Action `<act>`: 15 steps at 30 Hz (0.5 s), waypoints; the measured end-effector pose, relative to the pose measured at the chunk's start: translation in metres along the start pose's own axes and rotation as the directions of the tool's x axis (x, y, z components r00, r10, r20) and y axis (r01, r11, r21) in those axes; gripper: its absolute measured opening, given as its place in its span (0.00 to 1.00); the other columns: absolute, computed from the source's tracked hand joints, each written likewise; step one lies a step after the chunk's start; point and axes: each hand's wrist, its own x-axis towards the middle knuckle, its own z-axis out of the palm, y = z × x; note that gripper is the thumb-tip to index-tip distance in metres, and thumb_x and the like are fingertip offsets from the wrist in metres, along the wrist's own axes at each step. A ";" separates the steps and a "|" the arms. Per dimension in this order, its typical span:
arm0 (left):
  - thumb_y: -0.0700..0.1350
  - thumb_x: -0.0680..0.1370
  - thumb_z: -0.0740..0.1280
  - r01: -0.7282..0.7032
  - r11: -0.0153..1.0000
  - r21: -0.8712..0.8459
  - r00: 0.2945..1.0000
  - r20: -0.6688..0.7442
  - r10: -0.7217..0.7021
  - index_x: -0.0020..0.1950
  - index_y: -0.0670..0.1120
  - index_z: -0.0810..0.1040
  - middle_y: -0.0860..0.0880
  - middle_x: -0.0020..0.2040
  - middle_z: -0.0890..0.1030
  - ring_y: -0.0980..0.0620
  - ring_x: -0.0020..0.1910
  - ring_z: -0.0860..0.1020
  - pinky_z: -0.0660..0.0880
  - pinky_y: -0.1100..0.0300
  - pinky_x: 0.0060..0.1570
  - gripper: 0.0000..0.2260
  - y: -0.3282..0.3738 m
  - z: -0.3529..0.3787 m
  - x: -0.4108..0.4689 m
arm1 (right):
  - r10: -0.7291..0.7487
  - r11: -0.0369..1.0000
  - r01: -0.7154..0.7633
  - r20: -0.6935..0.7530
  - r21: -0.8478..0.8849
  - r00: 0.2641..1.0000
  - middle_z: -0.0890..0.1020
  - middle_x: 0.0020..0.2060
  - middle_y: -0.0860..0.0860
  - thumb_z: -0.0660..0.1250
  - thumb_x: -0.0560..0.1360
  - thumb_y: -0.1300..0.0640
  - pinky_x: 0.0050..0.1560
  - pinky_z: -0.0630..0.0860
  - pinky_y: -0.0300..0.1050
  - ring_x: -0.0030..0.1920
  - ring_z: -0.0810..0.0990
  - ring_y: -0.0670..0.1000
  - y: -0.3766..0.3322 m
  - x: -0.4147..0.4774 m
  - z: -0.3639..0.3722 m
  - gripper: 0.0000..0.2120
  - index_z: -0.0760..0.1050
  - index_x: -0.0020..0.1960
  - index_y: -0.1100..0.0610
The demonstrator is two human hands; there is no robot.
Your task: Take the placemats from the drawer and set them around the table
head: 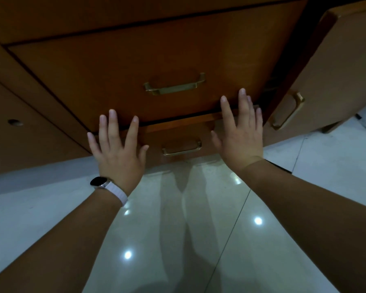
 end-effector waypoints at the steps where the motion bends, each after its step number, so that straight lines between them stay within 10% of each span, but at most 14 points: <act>1: 0.53 0.74 0.71 0.009 1.000 -0.001 1.000 0.003 -0.009 0.77 0.51 0.61 0.39 0.78 0.54 0.38 0.77 0.52 0.50 0.33 0.71 0.34 0.001 -0.003 0.000 | 0.004 1.000 -0.004 0.010 0.007 1.000 0.54 0.77 0.64 0.68 0.76 0.47 0.74 0.52 0.64 0.76 0.55 0.64 0.000 0.000 -0.004 0.37 0.55 0.79 0.55; 15: 0.50 0.75 0.66 -0.041 0.959 -0.280 0.973 0.206 0.102 0.73 0.46 0.69 0.40 0.76 0.65 0.39 0.75 0.62 0.57 0.39 0.71 0.26 0.024 -0.055 -0.001 | -0.141 0.984 0.118 0.184 0.132 0.973 0.72 0.68 0.57 0.63 0.77 0.49 0.69 0.61 0.57 0.70 0.66 0.59 -0.022 -0.005 -0.050 0.23 0.71 0.70 0.55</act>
